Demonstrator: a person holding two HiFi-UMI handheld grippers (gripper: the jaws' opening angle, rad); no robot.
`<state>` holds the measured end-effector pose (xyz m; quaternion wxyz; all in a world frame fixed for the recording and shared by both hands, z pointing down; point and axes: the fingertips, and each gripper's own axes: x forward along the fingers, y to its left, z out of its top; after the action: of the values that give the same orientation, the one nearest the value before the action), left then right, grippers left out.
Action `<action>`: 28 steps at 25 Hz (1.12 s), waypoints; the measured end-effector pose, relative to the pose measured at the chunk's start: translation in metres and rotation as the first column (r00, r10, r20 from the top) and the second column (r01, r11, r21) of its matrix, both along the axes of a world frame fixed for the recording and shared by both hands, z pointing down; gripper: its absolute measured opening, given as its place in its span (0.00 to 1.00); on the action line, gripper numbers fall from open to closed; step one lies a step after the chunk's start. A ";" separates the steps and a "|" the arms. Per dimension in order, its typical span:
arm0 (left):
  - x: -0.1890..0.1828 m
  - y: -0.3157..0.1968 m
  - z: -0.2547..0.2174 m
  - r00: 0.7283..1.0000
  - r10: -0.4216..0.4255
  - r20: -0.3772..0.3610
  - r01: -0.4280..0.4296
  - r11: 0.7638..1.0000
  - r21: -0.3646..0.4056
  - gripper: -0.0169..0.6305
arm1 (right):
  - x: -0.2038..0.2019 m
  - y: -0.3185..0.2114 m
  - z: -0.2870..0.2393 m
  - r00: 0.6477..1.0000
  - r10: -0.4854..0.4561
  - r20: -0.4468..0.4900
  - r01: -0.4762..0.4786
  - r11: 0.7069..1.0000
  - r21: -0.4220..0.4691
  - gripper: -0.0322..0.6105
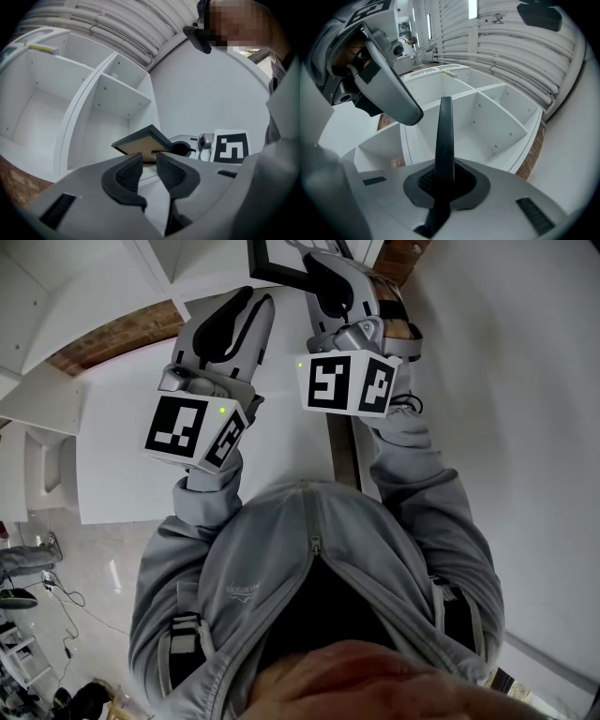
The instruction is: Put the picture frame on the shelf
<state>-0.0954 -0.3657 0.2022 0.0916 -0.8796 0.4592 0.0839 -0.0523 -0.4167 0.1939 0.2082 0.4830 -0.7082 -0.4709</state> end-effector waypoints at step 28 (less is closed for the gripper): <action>-0.015 -0.005 -0.009 0.999 -0.024 -0.031 0.026 0.999 0.044 0.17 | 0.007 0.011 0.008 0.989 -0.098 0.114 0.116 0.980 -0.164 0.34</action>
<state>-0.1108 -0.3706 0.1934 0.1052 -0.8702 0.4696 0.1062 -0.0455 -0.4058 0.2023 0.1852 0.4490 -0.7808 -0.3931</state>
